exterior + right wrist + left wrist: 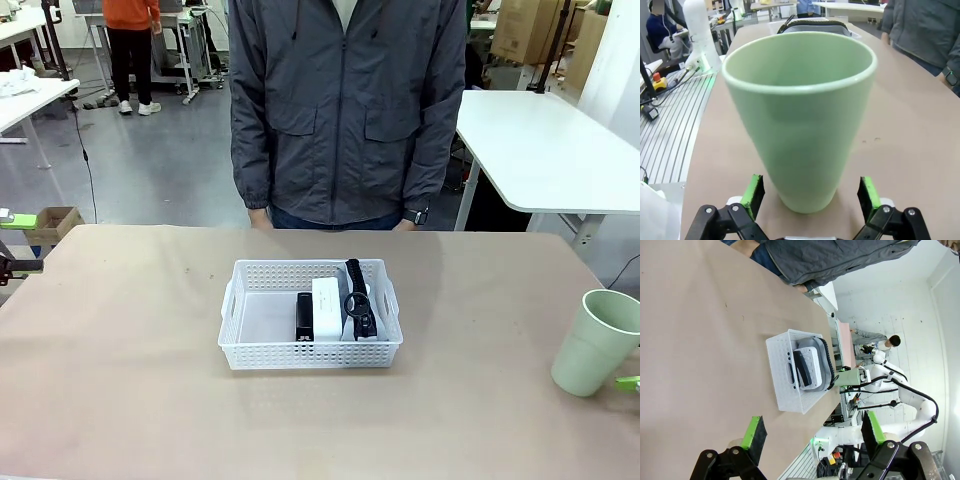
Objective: Efficiently arrange items inside the basket to fit them all.
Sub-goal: Pick up the Reusable plastic cup and place it inside the Organizing basket.
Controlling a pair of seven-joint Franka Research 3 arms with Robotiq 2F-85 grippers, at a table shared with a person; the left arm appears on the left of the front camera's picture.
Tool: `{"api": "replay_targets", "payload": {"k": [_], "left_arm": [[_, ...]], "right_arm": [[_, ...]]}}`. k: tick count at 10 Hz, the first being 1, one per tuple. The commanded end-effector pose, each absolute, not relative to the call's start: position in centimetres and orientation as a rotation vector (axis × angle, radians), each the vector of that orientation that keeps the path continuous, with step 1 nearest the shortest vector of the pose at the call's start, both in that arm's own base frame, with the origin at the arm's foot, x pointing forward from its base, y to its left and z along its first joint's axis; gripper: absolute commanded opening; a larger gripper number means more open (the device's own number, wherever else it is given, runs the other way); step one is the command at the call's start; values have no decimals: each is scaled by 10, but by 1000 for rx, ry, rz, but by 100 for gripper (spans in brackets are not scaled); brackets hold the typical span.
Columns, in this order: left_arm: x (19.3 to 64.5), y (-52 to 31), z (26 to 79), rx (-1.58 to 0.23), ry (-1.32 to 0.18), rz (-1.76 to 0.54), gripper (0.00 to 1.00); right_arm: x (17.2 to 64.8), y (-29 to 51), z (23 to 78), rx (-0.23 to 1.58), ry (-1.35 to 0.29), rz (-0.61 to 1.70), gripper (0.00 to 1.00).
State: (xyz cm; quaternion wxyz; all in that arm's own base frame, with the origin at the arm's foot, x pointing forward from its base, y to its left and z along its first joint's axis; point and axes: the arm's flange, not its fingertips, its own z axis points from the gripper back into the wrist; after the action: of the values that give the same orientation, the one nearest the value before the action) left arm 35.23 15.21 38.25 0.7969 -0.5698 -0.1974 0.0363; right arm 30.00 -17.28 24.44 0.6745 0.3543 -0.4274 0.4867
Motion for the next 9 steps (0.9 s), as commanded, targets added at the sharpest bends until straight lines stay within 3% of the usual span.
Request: {"api": "replay_targets", "payload": {"k": [1,9], "left_arm": [[350,150,385,-1220,-411,87,100],[350,150,385,-1220,-411,87,100]], "right_arm": [[287,-169,173,768,-1009,1118,100],[291,-132,168,954,-1017,1095,100]]}}
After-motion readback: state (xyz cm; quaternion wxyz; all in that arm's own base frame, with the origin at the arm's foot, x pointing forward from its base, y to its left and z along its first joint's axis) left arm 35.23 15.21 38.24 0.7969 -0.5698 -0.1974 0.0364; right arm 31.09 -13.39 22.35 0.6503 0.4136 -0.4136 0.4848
